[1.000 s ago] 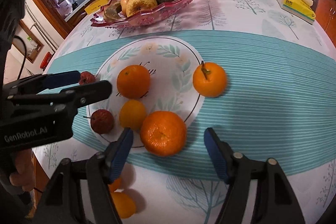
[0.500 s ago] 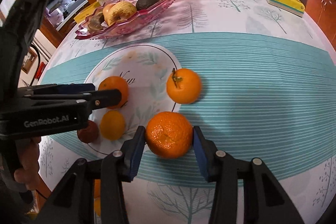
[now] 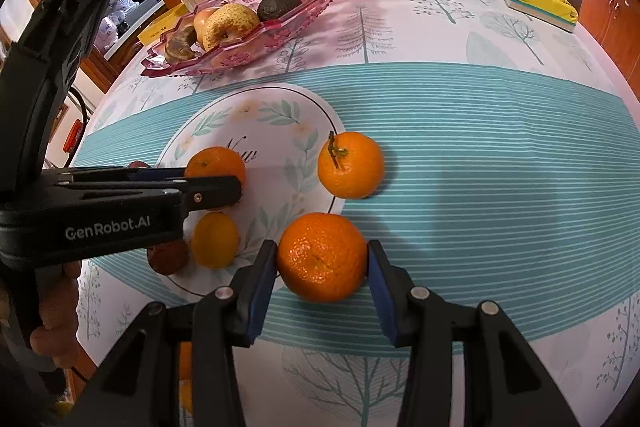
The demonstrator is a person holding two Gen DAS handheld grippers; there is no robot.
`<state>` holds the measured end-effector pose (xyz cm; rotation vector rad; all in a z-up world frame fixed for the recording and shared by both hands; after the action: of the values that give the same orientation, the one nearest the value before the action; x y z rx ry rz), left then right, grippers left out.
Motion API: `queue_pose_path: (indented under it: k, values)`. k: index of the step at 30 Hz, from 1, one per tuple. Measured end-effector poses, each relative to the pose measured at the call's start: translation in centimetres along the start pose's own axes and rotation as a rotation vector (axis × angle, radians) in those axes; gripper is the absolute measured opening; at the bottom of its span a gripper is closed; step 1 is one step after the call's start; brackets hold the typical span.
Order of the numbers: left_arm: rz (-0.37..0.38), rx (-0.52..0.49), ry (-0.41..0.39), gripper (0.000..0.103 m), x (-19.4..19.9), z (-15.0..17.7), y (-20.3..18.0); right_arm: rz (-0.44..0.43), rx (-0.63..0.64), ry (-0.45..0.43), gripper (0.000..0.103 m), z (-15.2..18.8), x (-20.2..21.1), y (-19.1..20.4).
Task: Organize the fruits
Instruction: 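Grasp a large mandarin with the right tool while the left tool grasps another mandarin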
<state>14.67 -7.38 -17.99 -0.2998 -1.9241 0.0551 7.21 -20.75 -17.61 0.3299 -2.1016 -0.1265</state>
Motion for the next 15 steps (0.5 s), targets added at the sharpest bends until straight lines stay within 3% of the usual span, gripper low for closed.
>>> queue_pose_path:
  k: [15]
  values:
    - [-0.034,-0.017,-0.168,0.041,11.6,-2.0,3.2,-0.027,0.067,-0.137,0.045,-4.8,6.1,4.6]
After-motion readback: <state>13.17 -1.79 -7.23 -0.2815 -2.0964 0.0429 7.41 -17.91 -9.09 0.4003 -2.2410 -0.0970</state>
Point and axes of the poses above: each gripper's, at about its wrist camera, not at the fingertips, and x roughly against the way its jaws point, y to its left, z to its underside, the point moved 2 cm from there along -x, roughly the way its jaws point, and after that the axes turned 5 degrees about -y, right-handed, at the moved point
